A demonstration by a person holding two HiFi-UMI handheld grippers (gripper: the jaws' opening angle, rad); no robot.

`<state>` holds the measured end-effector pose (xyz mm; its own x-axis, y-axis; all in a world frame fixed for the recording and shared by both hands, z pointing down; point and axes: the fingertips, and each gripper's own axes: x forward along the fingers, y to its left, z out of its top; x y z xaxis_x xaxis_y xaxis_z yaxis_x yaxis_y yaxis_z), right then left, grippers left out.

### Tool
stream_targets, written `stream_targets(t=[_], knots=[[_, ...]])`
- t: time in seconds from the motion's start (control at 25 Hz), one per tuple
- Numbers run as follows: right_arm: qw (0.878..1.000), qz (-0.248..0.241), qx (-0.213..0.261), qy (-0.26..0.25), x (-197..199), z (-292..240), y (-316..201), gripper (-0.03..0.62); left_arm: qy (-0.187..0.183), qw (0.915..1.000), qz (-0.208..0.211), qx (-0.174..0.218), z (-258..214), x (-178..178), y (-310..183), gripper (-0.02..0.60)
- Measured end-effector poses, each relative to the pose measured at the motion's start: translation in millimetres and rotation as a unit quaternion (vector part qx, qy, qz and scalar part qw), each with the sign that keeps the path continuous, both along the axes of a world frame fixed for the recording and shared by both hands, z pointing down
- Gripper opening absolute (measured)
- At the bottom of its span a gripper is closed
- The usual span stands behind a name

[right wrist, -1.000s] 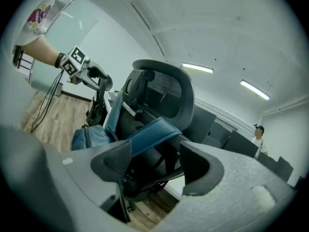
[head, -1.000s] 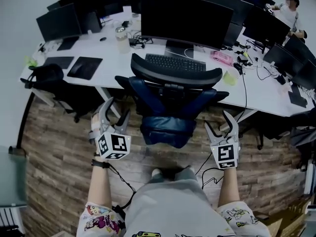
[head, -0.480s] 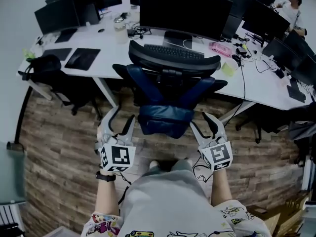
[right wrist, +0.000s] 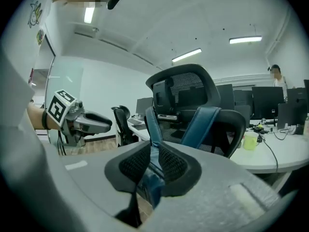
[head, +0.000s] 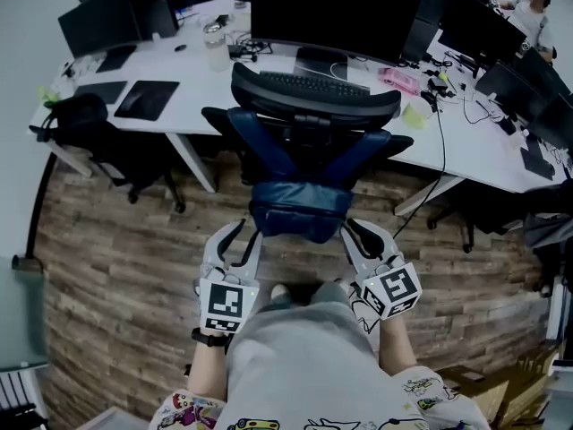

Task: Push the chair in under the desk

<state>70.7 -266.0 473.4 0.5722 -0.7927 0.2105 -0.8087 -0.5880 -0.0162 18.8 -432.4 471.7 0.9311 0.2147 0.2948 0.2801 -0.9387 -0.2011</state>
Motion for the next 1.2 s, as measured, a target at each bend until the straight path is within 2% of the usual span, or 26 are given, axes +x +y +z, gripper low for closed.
stream_targets(t=[0.08,0.2,0.44,0.72,1.2], knots=[[1.0,-0.003,0.006,-0.004,-5.3,1.9,0.1,0.038,-0.007,0.9995,0.005,-0.029,5.3,-4.5,6.9,0.084],[1.0,-0.004,0.017,-0.019,-13.5,4.4,1.8,0.006,-0.012,0.9981,0.008,-0.059,10.2,-10.5,14.5,0.067],[0.999,-0.007,0.029,-0.034,-25.3,9.5,1.8,0.002,-0.017,0.9944,0.009,-0.104,17.8,-20.0,18.3,0.007],[0.998,0.001,0.048,-0.026,-25.0,8.8,-1.2,0.0,-0.03,0.9921,0.009,-0.122,27.3,-28.3,15.9,0.008],[0.998,-0.003,0.047,-0.031,-27.0,9.0,-8.1,0.0,-0.025,0.9923,0.005,-0.121,24.0,-31.3,8.5,0.008]])
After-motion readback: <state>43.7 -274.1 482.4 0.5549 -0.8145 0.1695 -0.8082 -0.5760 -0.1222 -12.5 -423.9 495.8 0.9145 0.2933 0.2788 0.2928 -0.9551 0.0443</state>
